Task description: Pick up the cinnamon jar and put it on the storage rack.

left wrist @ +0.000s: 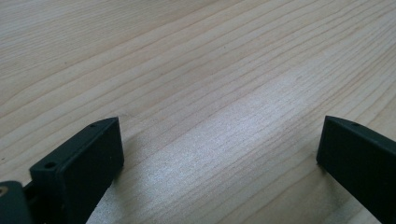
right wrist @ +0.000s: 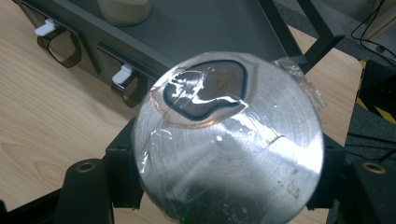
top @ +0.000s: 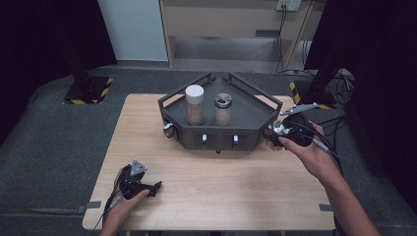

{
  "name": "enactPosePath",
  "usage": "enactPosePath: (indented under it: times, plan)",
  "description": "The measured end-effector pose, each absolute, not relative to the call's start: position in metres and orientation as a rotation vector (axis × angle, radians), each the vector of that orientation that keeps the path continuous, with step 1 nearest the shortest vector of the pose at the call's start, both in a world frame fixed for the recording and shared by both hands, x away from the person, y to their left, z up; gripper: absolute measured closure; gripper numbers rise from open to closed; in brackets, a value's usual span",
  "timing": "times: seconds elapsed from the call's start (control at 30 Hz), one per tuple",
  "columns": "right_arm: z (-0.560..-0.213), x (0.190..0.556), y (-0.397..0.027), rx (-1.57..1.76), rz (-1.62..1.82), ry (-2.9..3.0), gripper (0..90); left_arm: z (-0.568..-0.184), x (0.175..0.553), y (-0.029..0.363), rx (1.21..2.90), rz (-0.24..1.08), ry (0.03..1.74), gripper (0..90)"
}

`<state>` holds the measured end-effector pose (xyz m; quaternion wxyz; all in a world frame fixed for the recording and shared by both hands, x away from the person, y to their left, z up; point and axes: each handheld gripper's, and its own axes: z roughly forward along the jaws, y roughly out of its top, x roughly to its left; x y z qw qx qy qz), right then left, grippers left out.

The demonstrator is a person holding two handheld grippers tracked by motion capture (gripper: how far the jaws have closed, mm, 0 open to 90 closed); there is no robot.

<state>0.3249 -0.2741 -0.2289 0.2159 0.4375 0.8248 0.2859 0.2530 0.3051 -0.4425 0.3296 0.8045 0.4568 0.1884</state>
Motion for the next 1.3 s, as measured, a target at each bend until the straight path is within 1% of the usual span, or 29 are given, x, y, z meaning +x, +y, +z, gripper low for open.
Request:
enactPosePath:
  times: [1.3]
  plan:
    - [-0.206, 0.371, -0.248, 1.207, 0.804, 2.282, 31.6, -0.443, 0.253, 0.305, 2.103, 0.493, 1.195, 0.0]
